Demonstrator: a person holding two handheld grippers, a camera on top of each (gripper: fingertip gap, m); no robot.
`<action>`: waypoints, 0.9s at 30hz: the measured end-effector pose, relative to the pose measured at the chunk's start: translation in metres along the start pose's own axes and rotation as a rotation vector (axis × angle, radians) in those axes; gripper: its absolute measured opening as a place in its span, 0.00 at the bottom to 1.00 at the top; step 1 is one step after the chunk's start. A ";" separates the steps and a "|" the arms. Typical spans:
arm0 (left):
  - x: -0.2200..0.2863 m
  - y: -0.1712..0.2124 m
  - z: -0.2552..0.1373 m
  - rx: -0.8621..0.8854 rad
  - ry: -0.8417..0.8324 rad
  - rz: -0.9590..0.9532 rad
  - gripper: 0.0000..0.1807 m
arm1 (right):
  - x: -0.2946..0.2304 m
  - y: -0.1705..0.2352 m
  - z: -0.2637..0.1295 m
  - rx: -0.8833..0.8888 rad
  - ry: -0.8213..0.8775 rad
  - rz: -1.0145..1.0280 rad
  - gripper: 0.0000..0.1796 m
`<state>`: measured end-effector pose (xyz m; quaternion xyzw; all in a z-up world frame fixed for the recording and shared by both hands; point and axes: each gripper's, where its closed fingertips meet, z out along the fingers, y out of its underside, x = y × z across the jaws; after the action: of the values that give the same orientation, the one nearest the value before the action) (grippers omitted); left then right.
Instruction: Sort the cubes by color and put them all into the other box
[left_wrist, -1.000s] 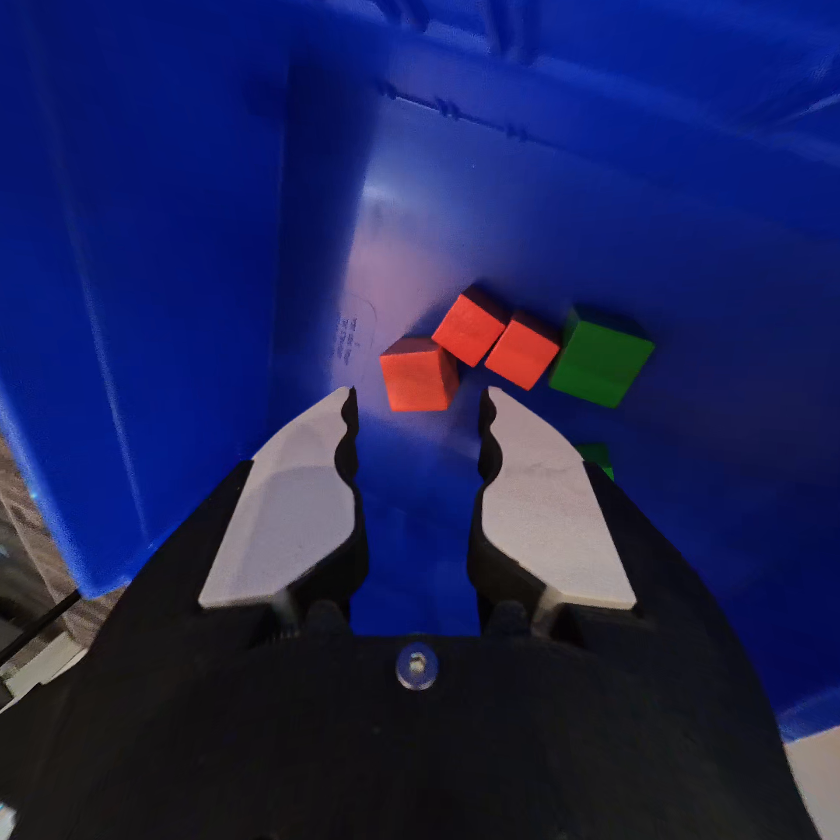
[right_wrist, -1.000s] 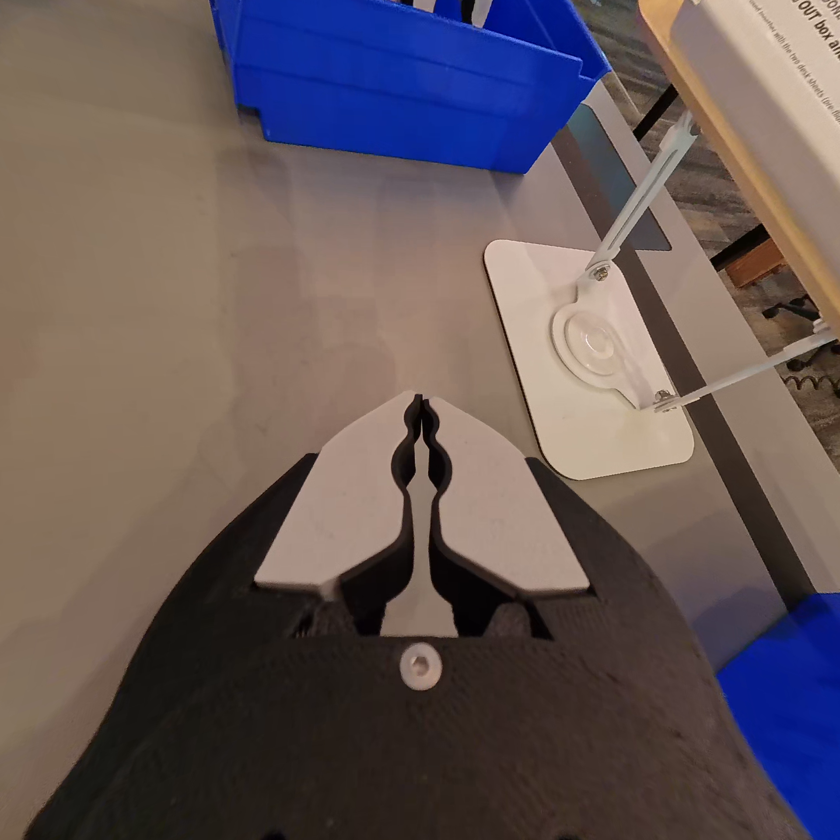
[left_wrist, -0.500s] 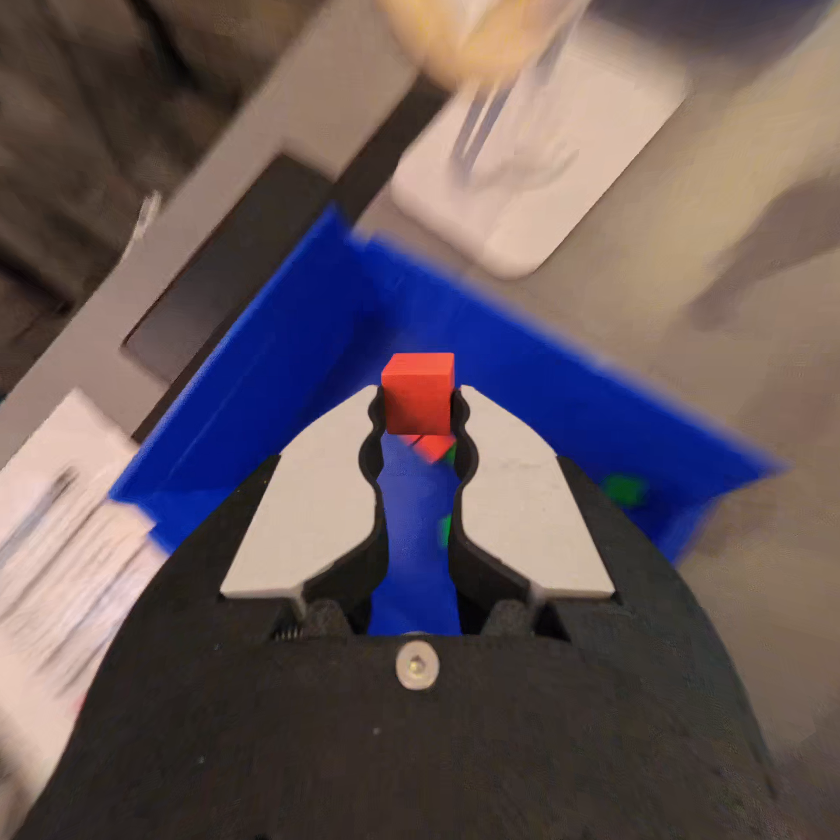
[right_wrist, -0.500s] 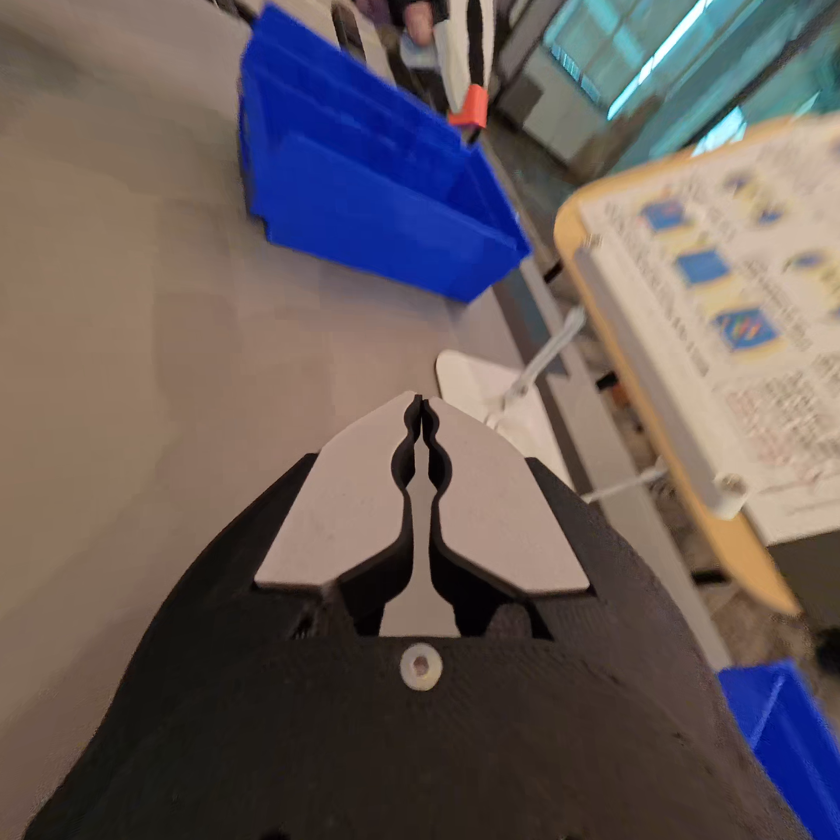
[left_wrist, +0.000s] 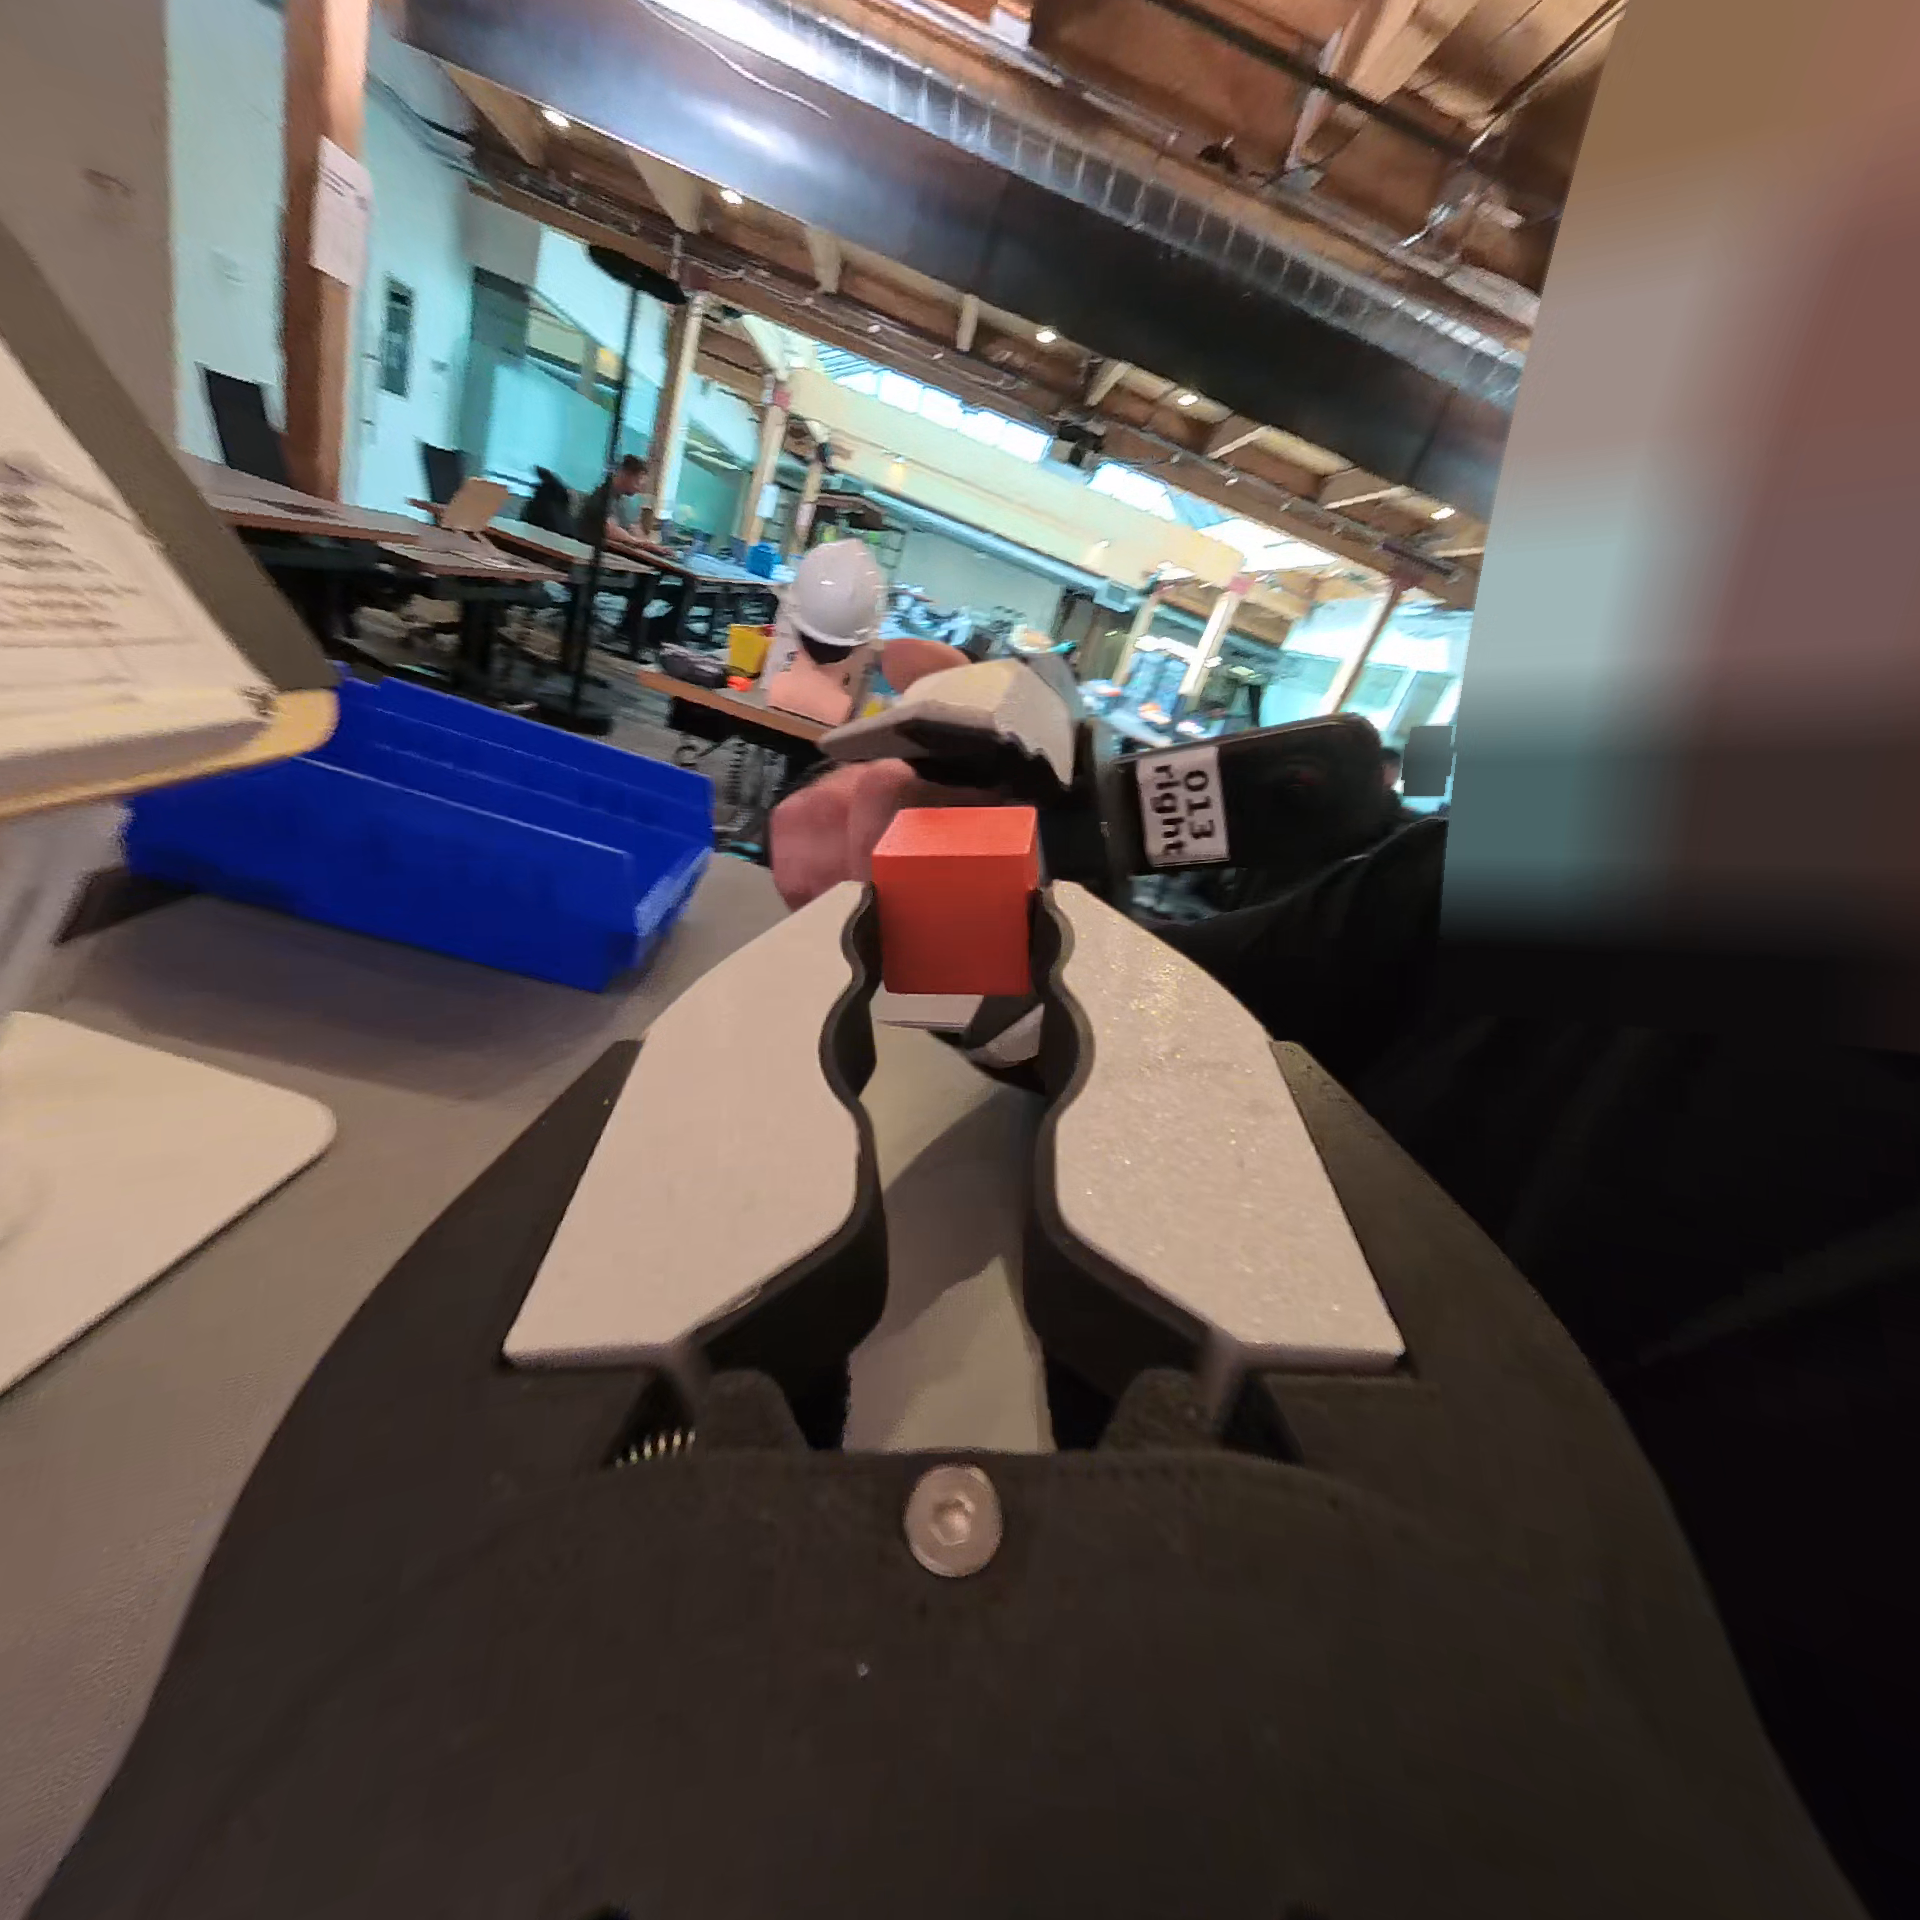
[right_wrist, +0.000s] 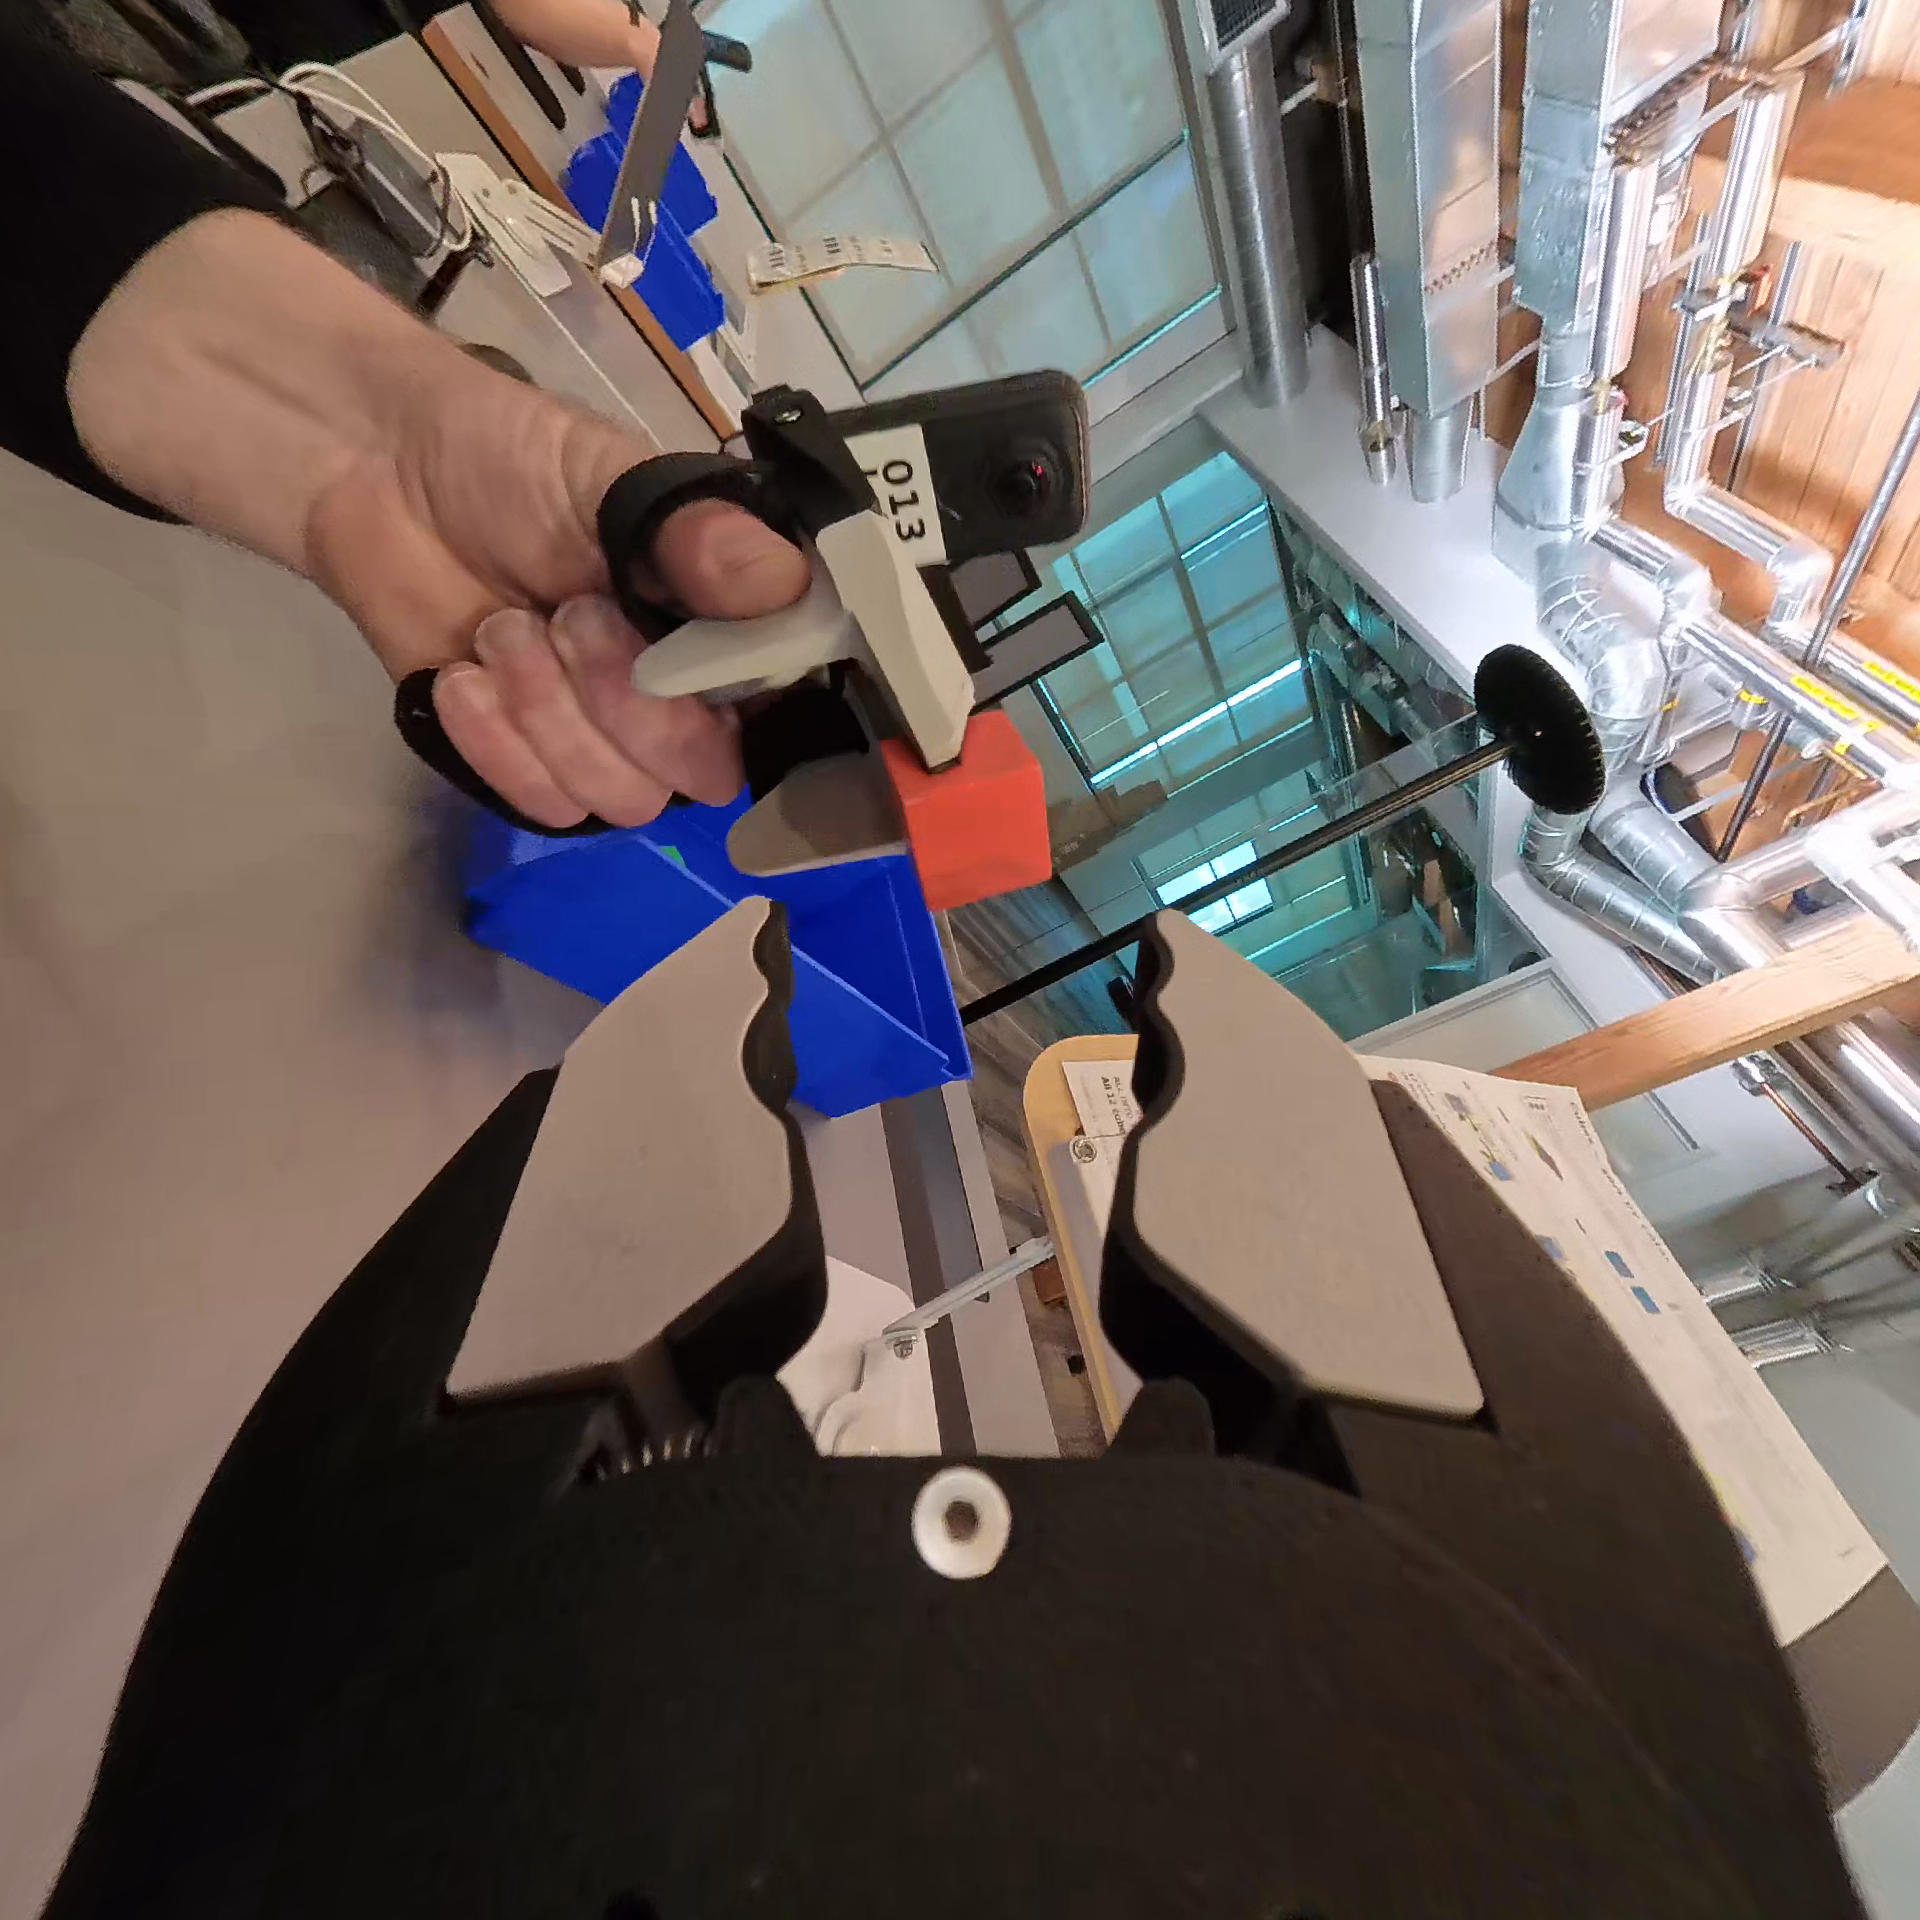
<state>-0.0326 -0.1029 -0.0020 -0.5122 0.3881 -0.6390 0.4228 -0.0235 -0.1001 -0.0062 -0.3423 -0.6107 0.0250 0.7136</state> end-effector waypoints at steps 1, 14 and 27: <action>0.001 0.004 0.004 0.002 0.029 -0.025 0.15 | -0.001 0.001 -0.001 0.000 -0.003 -0.003 0.35; 0.005 0.038 0.034 -0.024 0.202 -0.166 0.15 | -0.024 0.007 -0.006 0.021 -0.109 -0.009 0.16; -0.036 0.047 0.027 -0.172 -0.059 0.084 0.00 | 0.076 0.088 -0.116 -0.291 -0.086 0.149 0.16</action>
<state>0.0050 -0.0865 -0.0524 -0.5485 0.4500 -0.5696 0.4151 0.1324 -0.0518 0.0108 -0.4850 -0.6107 0.0035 0.6259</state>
